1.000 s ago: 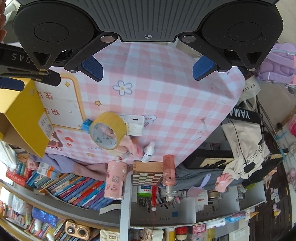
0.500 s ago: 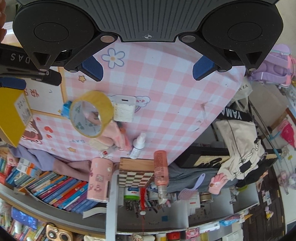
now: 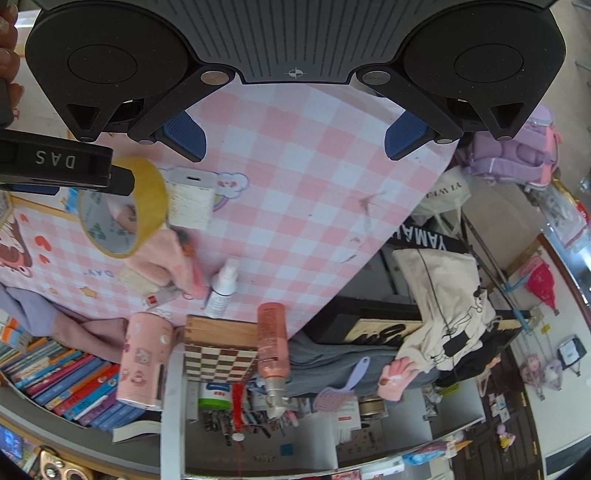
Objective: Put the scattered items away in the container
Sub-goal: 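Grasp the white charger block with the left tool while the right tool grasps the yellow tape roll, then carry the charger and tape roll with both tools toward the yellow box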
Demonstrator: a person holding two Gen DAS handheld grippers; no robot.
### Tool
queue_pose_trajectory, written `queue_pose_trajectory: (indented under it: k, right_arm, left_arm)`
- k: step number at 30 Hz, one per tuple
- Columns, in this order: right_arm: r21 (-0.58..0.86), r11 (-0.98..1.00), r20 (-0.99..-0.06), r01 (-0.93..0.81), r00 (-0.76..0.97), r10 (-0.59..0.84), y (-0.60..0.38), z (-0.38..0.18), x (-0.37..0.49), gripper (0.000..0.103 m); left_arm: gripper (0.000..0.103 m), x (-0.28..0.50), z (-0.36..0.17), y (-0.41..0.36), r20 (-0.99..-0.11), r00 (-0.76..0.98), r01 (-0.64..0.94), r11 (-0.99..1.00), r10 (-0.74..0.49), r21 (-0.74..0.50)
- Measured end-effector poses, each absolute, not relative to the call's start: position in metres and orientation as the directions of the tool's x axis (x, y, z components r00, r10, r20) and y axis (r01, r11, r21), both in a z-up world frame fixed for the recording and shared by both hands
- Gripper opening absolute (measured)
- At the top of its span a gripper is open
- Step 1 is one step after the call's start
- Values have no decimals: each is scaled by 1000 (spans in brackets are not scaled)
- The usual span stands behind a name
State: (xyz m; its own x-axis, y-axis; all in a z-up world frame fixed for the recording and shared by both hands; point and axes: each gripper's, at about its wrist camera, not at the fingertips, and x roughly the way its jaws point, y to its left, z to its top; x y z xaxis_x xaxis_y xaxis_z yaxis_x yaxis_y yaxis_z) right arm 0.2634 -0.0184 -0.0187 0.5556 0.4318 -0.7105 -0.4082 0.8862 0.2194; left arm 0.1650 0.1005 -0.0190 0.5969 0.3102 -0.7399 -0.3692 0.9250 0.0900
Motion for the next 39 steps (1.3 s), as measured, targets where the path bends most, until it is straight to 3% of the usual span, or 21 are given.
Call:
queue_pose_trajectory:
  k: [10,13,15,21,26,28,36,39]
  right_arm:
    - [238,872,-719,-427,526,454,-5,-30,294,96]
    - [250,859,-716,-447,512,475,-4,-30,300,87]
    - [246,855,-715,-456,511,478,-6,-27,301,86]
    - [221,870,-626,-441,620,473,-27,1,300,86]
    - [186,908,-592,-375,695,408,-47,15,300,86]
    - [173,919,-596,-355,705,384,-54,17,299,86]
    - [140,946,-632,-293,709,313,-72,13,287,86]
    - [132,951,-637,-281,710,298,-74,13,280,86]
  left_arm:
    - [103,183,-23,104,-753,574,-371,922,321,110]
    - [103,191,-26,101,-752,576,-349,928,321,129]
    - [102,197,-28,98,-760,581,-322,940,292,115]
    - [100,217,-37,87,-774,598,-244,967,210,74]
    - [84,237,-47,79,-782,606,-173,984,145,49]
    - [72,244,-51,77,-788,602,-159,987,127,37]
    - [42,266,-66,74,-806,589,-96,995,60,4]
    - [42,268,-71,72,-808,586,-84,996,56,8]
